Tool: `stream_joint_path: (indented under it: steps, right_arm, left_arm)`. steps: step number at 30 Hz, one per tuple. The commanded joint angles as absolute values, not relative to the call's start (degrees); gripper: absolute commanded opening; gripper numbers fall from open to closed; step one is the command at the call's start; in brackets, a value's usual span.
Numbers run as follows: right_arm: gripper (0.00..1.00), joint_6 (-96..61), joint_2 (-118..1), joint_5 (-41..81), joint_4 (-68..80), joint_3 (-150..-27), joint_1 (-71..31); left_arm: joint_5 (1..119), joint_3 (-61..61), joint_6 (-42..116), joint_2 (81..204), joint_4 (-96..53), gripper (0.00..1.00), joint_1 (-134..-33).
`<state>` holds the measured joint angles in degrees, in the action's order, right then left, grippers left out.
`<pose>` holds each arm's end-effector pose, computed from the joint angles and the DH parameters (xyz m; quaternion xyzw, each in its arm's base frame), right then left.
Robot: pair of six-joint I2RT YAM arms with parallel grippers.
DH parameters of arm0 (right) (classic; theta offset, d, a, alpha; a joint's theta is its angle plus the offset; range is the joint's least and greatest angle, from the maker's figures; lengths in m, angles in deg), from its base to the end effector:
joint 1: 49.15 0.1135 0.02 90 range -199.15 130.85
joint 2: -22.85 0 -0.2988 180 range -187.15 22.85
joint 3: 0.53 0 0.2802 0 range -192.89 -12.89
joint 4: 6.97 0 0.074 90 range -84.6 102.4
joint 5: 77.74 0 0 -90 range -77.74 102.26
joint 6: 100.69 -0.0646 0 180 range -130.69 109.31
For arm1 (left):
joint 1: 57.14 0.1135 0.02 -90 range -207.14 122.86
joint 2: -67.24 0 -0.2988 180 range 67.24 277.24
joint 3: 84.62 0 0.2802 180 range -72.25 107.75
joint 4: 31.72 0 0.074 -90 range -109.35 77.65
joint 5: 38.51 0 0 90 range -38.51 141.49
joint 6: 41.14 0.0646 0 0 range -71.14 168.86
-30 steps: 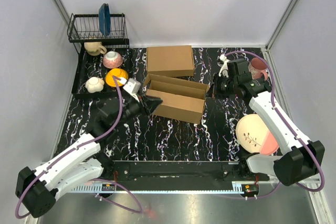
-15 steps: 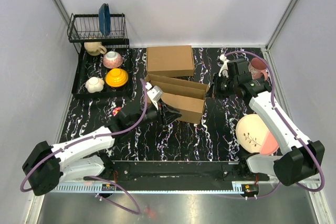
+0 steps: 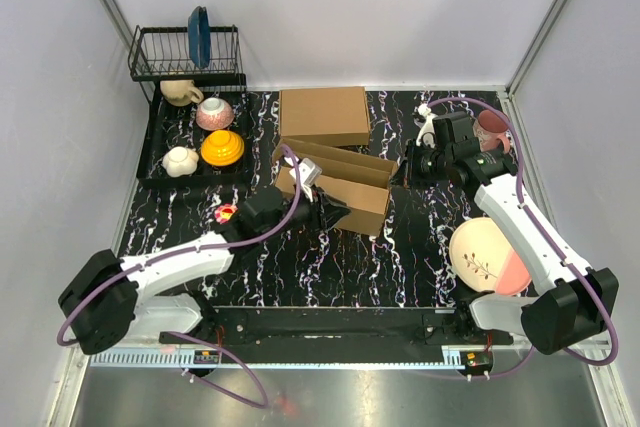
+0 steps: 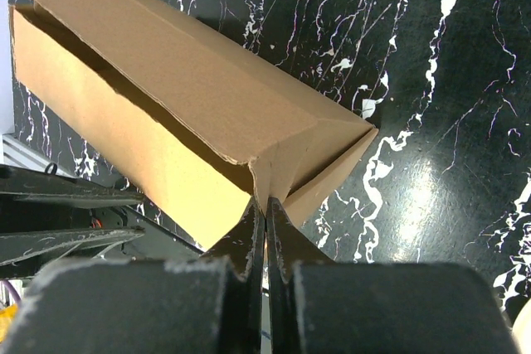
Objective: Fold the paper box
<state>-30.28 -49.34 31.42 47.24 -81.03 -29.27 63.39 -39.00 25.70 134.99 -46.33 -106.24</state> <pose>0.2748 0.1219 0.3415 -0.0648 0.9138 0.2702 0.2964 0.1880 -0.2373 0.2665 0.2345 0.7135 -0.4495 0.4836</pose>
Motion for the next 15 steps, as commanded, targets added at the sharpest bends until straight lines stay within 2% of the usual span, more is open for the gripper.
stream_joint_path:
  steps: [1, 15]
  right_arm:
    - [0.00, -30.8, -48.1, 33.6, 46.2, -82.9, -28.6]
    - [0.00, -31.2, -48.3, 34.1, 46.1, -82.7, -28.6]
  left_arm:
    - [58.7, -35.4, 27.2, 136.8, -49.8, 0.31, -106.4]
    - [54.8, -32.6, 26.9, 141.4, -49.1, 0.31, -106.4]
